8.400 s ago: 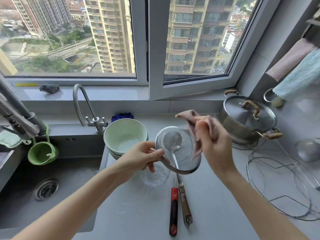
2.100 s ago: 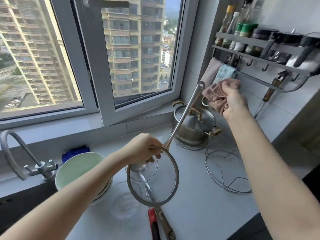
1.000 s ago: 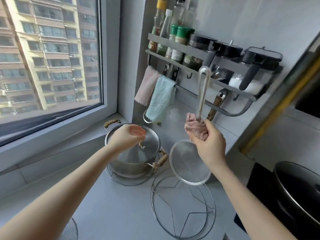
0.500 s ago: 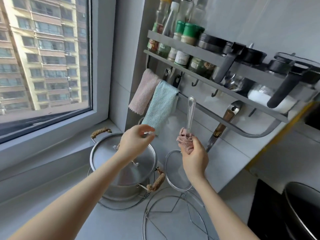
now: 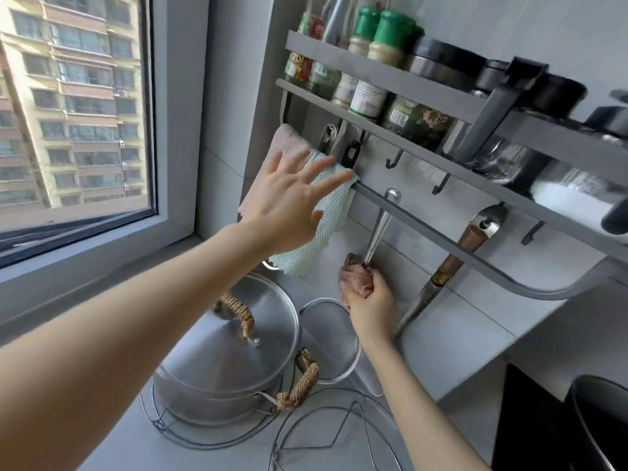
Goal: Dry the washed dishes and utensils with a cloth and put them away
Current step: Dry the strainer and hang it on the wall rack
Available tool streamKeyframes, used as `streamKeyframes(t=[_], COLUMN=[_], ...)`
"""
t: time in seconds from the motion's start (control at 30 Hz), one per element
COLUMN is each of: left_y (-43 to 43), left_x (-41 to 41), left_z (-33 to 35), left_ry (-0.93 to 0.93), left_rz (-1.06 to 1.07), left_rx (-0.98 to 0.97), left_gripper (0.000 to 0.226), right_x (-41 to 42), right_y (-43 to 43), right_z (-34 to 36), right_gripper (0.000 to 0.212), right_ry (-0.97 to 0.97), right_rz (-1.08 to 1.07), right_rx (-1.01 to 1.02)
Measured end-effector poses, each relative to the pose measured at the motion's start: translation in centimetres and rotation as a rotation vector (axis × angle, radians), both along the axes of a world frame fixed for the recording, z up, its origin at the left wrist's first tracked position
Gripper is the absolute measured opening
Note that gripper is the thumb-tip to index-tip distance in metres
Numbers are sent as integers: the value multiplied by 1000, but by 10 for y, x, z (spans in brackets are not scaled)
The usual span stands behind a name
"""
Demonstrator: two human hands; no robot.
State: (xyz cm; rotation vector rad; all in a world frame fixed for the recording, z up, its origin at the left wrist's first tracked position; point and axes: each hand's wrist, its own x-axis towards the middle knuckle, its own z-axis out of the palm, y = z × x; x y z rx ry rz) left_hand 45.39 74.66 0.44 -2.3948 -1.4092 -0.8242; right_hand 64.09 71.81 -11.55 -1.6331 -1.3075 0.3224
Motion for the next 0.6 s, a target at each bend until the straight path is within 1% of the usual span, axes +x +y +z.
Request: streamKeyframes(t=[0.1,0.17,0.33,0.53,0.6], left_y=[13,18,22,22,21], left_x=[-6,-10,-9,-8,-7], left_z=[5,9,10,13,14], left_ry=[43,39,14,-30,-44], left_rz=[24,45,50,42,44], left_rx=[32,58,68,37,18], left_gripper=[61,58,71,75,77], right_x=[-4,-5,-5,2,3], right_y=[11,17,29,32,33], right_z=[15,24,34,35,37], right_gripper=[18,19,20,29,30], right_ry=[123,193,193,195,229], right_rz=[104,156,186,193,211], right_rx=[16,43,75,36,13])
